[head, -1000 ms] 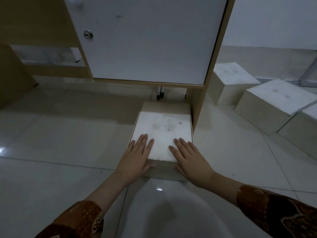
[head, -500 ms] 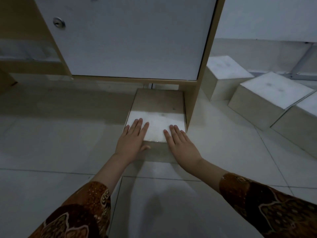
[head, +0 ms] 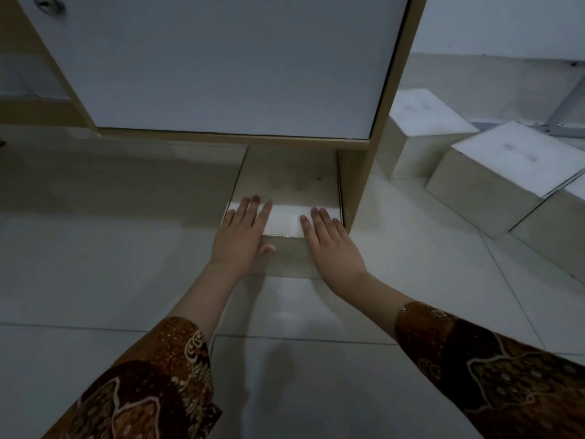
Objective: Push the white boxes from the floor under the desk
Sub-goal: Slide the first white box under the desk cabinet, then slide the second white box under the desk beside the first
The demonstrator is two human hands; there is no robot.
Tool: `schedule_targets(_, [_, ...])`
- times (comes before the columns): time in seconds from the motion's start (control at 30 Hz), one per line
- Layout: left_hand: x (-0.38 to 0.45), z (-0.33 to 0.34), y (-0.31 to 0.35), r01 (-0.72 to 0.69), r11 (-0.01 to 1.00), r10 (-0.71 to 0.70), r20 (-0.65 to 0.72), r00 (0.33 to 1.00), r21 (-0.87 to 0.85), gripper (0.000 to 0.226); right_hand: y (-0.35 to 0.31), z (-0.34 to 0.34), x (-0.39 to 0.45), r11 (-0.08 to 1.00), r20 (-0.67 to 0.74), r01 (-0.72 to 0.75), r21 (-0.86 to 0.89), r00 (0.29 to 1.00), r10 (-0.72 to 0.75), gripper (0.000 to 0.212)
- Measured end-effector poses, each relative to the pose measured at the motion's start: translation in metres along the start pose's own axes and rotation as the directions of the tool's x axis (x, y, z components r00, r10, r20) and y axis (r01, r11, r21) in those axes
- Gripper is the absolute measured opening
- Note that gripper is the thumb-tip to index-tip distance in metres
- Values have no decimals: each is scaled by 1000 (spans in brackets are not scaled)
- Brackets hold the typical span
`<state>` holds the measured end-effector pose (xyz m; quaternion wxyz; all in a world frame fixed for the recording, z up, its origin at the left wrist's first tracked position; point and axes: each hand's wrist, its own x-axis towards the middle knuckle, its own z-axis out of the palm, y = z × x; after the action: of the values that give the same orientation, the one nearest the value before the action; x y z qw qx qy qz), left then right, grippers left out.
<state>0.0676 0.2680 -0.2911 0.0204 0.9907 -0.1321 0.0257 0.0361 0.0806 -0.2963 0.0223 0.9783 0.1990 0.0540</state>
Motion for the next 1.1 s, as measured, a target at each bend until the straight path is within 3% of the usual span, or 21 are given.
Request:
schedule_targets(0.23, [-1,0,7,83,996,-84,24,996,22,85,3,-4,-5,999,11,-5,43,1000,4,73])
schedule_targets(0.4, [-15,-18,41,192,973,-205,107,973,125,58,17,-11,-48,991,8,74,110,997,-76,64])
schedule_targets(0.53, [-31,-53,93,28,996,-25,-30,999,81,26,56,-30,-87,988,47,110,109,992,-116,55])
schedule_targets(0.7, [-35,-73,167,-218,951,174,-201,964,-220,32,136,-49,-124,988,68,-120,92,991,114,48])
schedule_targets(0.83, [-23,-74,228,-342,875,274,-233,933,-343,44,212,-57,-158,922,95,-378,82,924,370,47])
schedule_targets(1.0, [-8,-62,302,-298,829,251,-161,954,-473,38,313,-58,-209,751,160,-656,70,751,641,52])
schedule_targets(1.1, [10,-52,350,-229,801,235,-61,970,-554,38,372,-52,-236,660,129,-750,30,658,742,54])
